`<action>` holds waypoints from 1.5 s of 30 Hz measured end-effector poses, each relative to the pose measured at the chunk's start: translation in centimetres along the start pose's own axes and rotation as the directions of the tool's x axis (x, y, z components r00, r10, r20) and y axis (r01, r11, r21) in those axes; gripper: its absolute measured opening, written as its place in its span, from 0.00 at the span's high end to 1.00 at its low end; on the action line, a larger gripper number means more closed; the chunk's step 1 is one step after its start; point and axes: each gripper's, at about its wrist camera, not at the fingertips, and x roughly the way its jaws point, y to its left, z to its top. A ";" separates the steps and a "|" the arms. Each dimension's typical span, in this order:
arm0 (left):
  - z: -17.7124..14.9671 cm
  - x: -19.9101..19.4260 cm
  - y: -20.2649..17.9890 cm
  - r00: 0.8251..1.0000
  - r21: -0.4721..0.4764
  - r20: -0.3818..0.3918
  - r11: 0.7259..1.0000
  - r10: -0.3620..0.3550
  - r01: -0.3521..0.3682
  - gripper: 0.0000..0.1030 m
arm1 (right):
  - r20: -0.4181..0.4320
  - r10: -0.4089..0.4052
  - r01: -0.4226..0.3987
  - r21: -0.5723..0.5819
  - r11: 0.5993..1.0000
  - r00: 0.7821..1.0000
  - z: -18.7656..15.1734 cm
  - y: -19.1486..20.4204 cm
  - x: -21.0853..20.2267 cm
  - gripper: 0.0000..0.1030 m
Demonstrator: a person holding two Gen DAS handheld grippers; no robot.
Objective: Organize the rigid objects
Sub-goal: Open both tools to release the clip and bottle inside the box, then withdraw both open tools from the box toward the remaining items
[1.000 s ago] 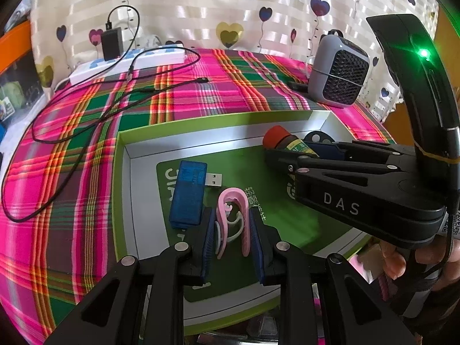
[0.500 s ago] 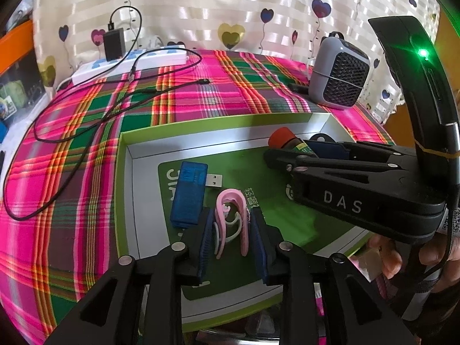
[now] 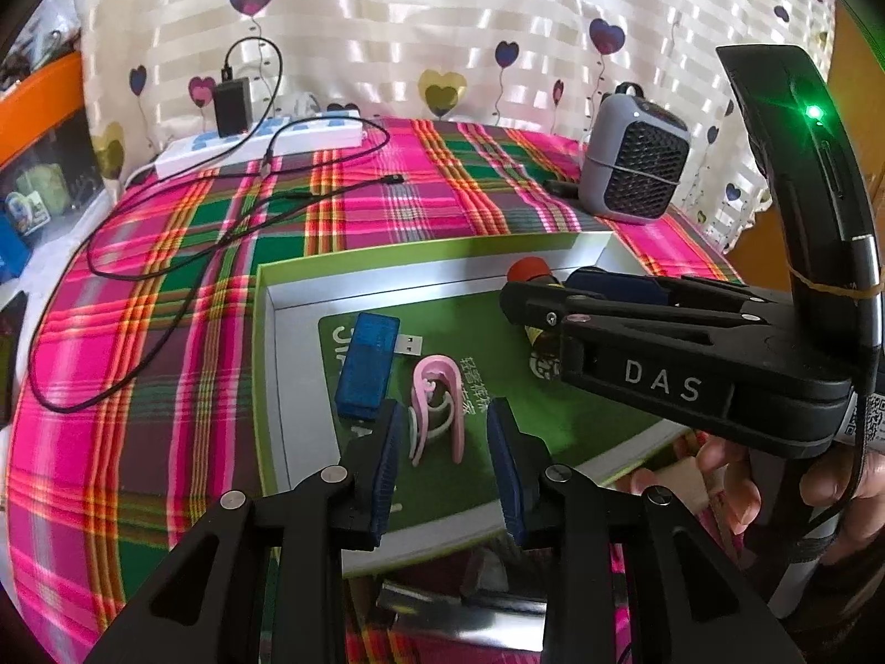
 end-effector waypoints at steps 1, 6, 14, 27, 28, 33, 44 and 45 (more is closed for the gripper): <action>-0.1 -0.3 0.0 1.000 0.000 0.005 1.000 -0.001 0.001 0.70 | 0.013 0.008 -0.008 -0.001 1.000 1.000 -0.1 0.1 -0.5 0.52; -0.7 -2.1 -0.4 0.999 0.005 0.034 1.000 -0.004 0.004 0.70 | 0.050 0.017 -0.017 -0.002 1.000 0.999 -0.6 0.5 -2.4 0.52; -2.5 -4.5 -1.1 0.998 0.015 0.062 1.000 0.000 -0.001 0.70 | 0.094 0.008 -0.009 0.011 1.000 0.996 -2.1 0.7 -5.0 0.52; -5.2 -7.1 -0.6 0.996 -0.019 0.093 1.000 0.015 -0.013 0.70 | 0.136 -0.005 -0.002 0.052 0.999 0.991 -5.9 0.3 -8.0 0.52; -5.5 -7.3 -0.4 0.995 -0.026 0.095 1.000 0.017 -0.015 0.70 | 0.135 -0.008 0.000 0.060 0.998 0.991 -6.3 0.1 -8.1 0.52; -7.0 -8.0 1.1 0.994 -0.077 0.103 0.997 0.018 -0.010 0.70 | 0.133 -0.006 -0.007 0.092 0.996 0.991 -8.2 -0.9 -8.9 0.52; -9.0 -7.1 2.4 0.997 -0.103 0.070 0.994 -0.034 0.041 0.70 | 0.128 -0.029 0.012 0.133 0.991 0.991 -11.6 -2.8 -9.8 0.52; -8.9 -6.9 2.5 0.996 -0.108 0.071 0.992 -0.053 0.061 0.70 | 0.123 -0.034 0.017 0.137 0.990 0.992 -11.8 -3.0 -9.8 0.52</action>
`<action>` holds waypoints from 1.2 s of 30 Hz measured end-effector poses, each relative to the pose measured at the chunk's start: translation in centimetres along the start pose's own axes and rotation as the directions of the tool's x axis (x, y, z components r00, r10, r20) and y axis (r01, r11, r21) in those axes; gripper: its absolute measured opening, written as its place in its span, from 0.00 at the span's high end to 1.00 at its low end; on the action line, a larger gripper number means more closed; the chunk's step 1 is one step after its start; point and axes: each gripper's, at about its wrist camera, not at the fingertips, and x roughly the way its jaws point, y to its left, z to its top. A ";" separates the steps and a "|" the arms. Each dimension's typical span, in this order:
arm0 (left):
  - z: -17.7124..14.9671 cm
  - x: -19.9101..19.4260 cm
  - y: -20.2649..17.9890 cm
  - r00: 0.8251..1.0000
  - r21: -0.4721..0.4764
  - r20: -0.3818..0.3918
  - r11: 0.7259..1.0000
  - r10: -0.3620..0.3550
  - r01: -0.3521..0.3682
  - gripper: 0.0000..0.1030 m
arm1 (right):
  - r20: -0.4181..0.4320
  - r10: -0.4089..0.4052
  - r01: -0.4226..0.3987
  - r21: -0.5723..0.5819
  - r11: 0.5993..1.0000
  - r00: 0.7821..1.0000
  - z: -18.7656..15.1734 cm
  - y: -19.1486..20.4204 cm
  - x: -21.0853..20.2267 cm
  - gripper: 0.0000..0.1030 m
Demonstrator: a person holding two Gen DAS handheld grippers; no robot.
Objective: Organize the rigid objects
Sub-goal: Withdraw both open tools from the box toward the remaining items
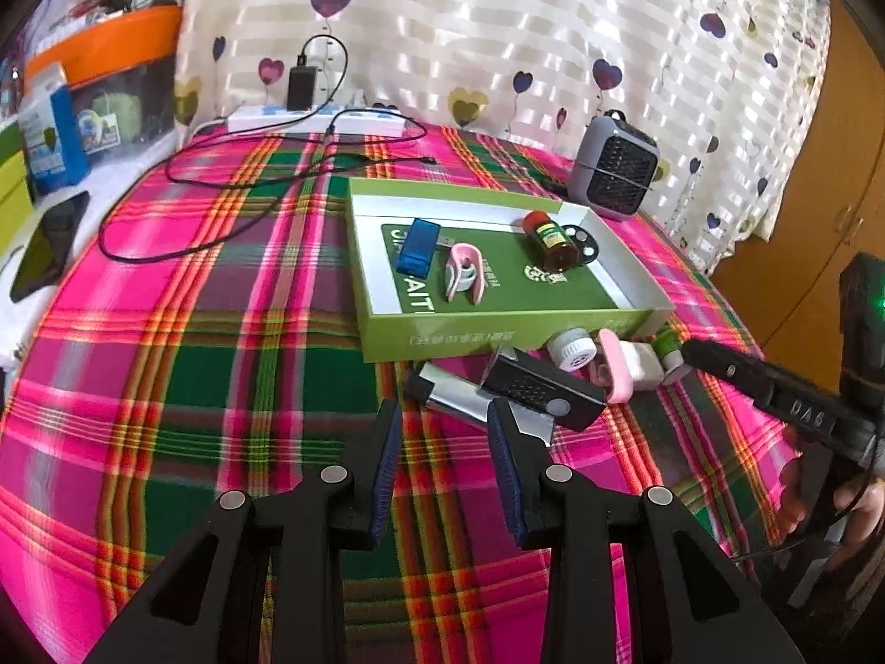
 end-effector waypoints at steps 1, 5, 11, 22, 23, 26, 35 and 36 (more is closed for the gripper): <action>0.1 0.2 0.1 1.000 -0.007 -0.007 1.000 -0.012 0.011 0.70 | -0.007 -0.007 0.007 0.004 1.000 1.000 -0.2 -0.3 0.1 0.52; 0.4 1.3 0.1 1.000 -0.016 -0.030 1.000 -0.003 0.002 0.70 | -0.008 -0.026 0.026 0.029 0.999 1.000 -0.4 -1.1 0.0 0.52; 0.2 2.1 -0.8 0.999 0.003 -0.052 1.000 -0.003 0.003 0.70 | -0.027 -0.042 0.044 0.043 0.998 0.999 -0.7 -1.8 0.4 0.52; -1.0 2.4 -3.3 0.995 0.035 -0.098 0.999 -0.015 0.018 0.70 | -0.080 -0.079 0.079 0.004 0.997 0.994 -0.4 -1.4 2.0 0.52; -1.2 2.4 -3.7 0.995 0.047 -0.102 0.999 -0.016 0.021 0.70 | -0.089 -0.086 0.086 -0.003 0.996 0.992 -0.4 -1.4 2.2 0.52; -1.3 2.5 -4.4 0.994 0.073 -0.106 0.997 0.009 -0.001 0.70 | -0.091 -0.087 0.086 -0.008 0.996 0.992 -0.4 -1.5 2.3 0.52; -1.3 3.2 -4.6 0.990 0.079 -0.113 0.994 0.090 -0.081 0.70 | -0.090 -0.086 0.085 -0.011 0.996 0.992 0.0 -1.5 2.5 0.52; -1.3 3.2 -4.6 0.990 0.078 -0.113 0.994 0.090 -0.082 0.70 | -0.091 -0.083 0.083 -0.008 0.997 0.992 0.1 -1.6 2.5 0.52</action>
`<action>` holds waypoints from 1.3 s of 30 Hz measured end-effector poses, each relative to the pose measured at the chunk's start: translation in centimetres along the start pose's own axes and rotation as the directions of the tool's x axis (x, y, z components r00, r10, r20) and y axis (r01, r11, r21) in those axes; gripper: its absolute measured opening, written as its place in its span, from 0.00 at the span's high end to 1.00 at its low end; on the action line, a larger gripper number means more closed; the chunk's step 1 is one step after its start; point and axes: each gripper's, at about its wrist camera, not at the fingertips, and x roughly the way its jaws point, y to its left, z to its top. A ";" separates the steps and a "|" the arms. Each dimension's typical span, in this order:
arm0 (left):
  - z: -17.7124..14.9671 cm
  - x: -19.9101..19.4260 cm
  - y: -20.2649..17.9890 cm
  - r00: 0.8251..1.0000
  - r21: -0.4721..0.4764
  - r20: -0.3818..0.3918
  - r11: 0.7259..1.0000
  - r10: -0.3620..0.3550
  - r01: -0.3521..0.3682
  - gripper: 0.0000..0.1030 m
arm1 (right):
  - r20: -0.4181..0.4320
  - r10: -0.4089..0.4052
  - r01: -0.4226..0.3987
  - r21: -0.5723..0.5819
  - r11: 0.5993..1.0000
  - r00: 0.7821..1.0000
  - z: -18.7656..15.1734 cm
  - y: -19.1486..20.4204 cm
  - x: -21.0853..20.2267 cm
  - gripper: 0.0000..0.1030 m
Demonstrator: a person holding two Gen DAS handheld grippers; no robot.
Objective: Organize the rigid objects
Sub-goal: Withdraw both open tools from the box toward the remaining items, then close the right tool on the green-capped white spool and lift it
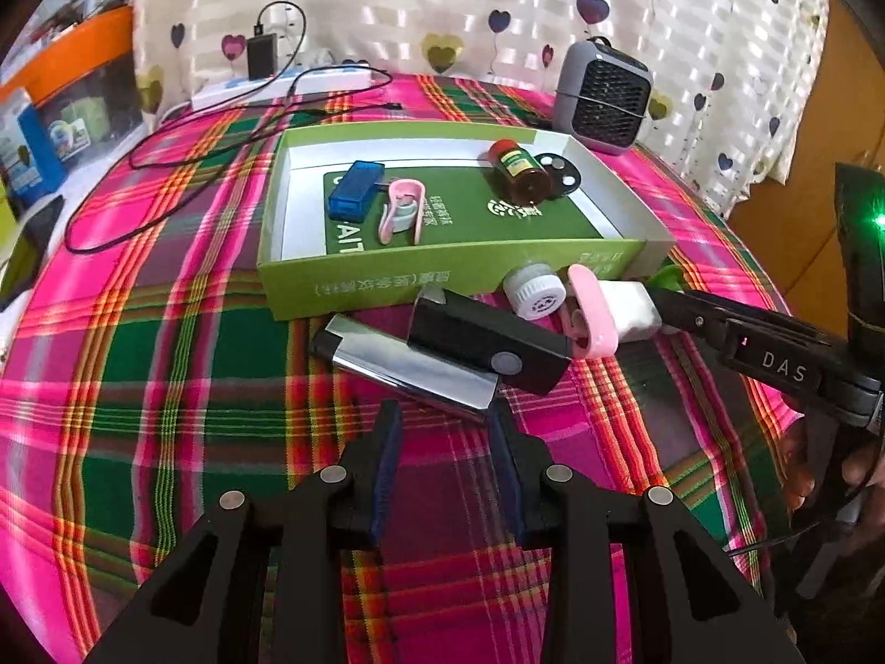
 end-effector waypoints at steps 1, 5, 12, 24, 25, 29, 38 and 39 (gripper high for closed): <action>0.0 0.0 0.0 1.000 0.000 0.000 1.000 0.003 -0.003 0.70 | 0.000 0.002 -0.002 0.003 1.000 1.000 0.0 0.0 0.0 0.52; -0.2 -0.3 0.3 1.000 -0.004 0.004 1.000 0.021 -0.021 0.70 | 0.001 0.001 -0.001 0.001 1.000 1.000 0.0 0.0 0.0 0.52; -0.5 -0.8 2.4 0.998 -0.046 0.007 0.997 0.058 -0.058 0.70 | 0.002 0.006 -0.006 0.012 1.000 1.000 0.0 -0.1 0.1 0.52; 1.0 -1.9 0.0 0.994 -0.009 0.049 0.995 -0.096 0.097 0.70 | 0.003 -0.015 0.015 0.015 1.000 1.000 0.3 -0.4 0.4 0.52; 1.1 -1.8 -0.2 0.994 -0.006 0.047 0.995 -0.098 0.098 0.70 | 0.002 -0.015 0.015 0.013 1.000 1.000 0.3 -0.4 0.4 0.52; 1.3 -1.5 -0.9 0.994 0.004 0.041 0.995 -0.099 0.099 0.70 | 0.002 -0.006 0.006 0.010 1.000 1.000 0.3 -0.6 0.4 0.52; 1.3 -1.1 -0.2 0.998 -0.016 0.031 0.998 -0.056 0.057 0.70 | 0.007 0.021 -0.021 -0.019 1.000 1.000 0.2 -0.1 0.3 0.66; 1.2 -1.0 -0.2 0.998 -0.016 0.029 0.998 -0.053 0.054 0.70 | 0.006 0.028 -0.028 -0.017 0.999 1.000 0.2 -0.1 0.3 0.66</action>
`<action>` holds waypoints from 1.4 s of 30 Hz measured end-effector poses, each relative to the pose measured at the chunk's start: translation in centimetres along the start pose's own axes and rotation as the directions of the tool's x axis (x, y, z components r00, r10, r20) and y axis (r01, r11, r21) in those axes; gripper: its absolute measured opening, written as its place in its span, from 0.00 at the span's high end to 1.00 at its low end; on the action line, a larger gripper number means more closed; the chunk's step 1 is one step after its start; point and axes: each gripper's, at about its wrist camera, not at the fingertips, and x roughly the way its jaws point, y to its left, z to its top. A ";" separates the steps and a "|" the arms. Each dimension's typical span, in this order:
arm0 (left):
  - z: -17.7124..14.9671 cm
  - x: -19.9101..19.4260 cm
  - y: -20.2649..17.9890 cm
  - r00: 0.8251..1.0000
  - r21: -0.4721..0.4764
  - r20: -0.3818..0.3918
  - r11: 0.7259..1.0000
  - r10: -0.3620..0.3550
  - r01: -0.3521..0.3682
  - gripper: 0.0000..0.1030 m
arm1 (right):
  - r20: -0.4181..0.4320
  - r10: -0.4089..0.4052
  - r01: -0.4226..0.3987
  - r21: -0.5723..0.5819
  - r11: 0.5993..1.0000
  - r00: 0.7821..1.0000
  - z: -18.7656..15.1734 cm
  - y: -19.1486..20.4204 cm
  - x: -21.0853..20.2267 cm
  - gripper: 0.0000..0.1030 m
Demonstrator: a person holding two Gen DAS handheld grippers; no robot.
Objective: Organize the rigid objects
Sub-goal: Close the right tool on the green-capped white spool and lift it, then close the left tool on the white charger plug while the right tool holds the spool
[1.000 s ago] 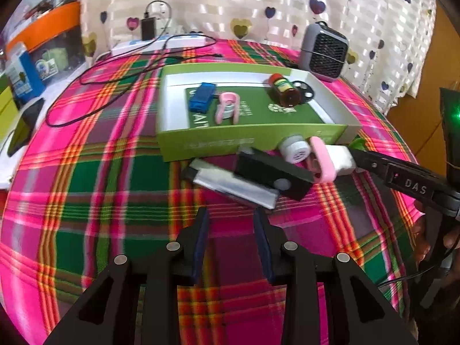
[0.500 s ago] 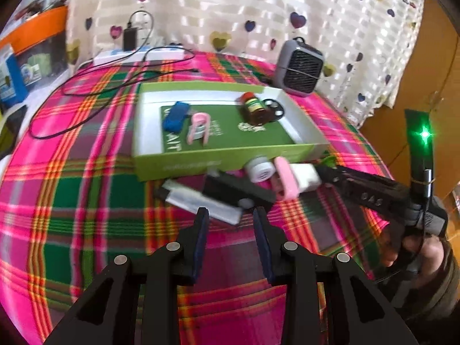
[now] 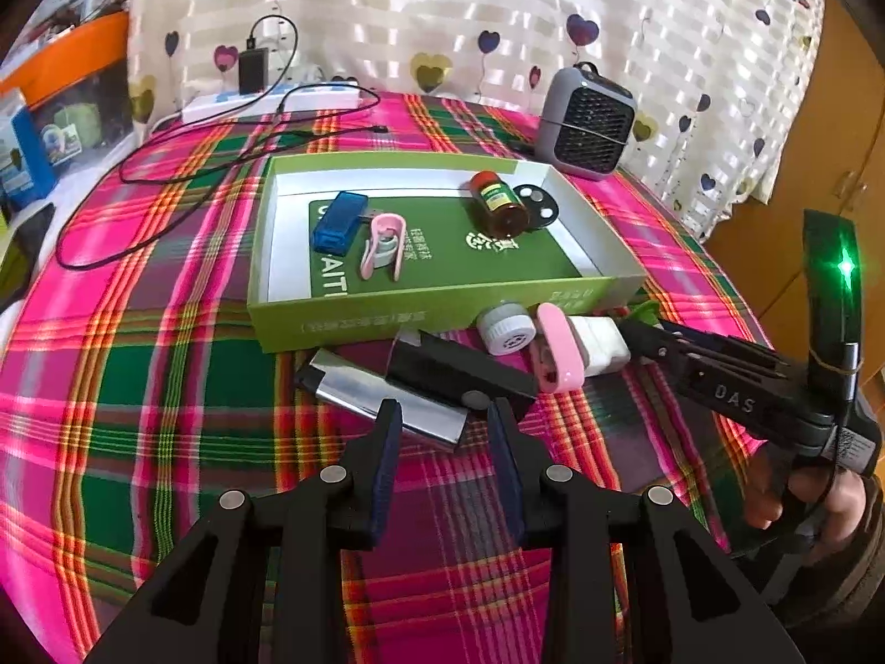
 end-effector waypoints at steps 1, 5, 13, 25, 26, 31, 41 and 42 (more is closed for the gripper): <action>0.0 0.0 0.0 1.000 -0.002 -0.001 1.000 0.000 0.000 0.70 | 0.000 0.007 -0.007 0.000 1.000 1.000 0.0 0.0 0.0 0.66; -0.2 0.0 0.1 1.000 0.001 -0.003 1.000 -0.002 0.002 0.70 | -0.005 0.014 -0.014 -0.010 1.000 1.000 -0.2 0.3 -0.2 0.66; -0.4 -0.4 0.0 1.000 0.002 -0.002 1.000 -0.015 0.015 0.70 | -0.039 0.071 -0.073 -0.041 0.997 0.997 -1.4 1.2 -0.6 0.66; -0.4 -0.5 -1.1 0.998 0.009 -0.010 0.998 -0.066 0.066 0.70 | -0.038 0.100 -0.103 -0.081 0.991 0.994 -2.0 1.8 -1.8 0.66; -0.3 -0.4 -1.4 0.997 0.012 -0.014 0.997 -0.071 0.071 0.70 | -0.035 0.084 -0.086 -0.067 0.994 0.996 -1.8 1.3 -1.7 0.66; 0.2 0.1 -4.0 0.994 0.058 -0.022 0.993 -0.104 0.106 0.70 | -0.033 0.064 -0.065 -0.039 0.997 0.997 -2.1 0.3 -1.9 0.66; 1.1 1.9 -7.9 1.000 0.124 -0.018 0.992 0.018 -0.016 0.70 | -0.019 0.077 -0.077 -0.020 0.997 0.997 -2.1 -1.0 -2.7 0.66; 1.2 2.1 -8.0 0.999 0.123 -0.023 0.992 0.022 -0.019 0.70 | -0.018 0.080 -0.080 -0.019 0.997 0.997 -2.2 -1.1 -2.7 0.66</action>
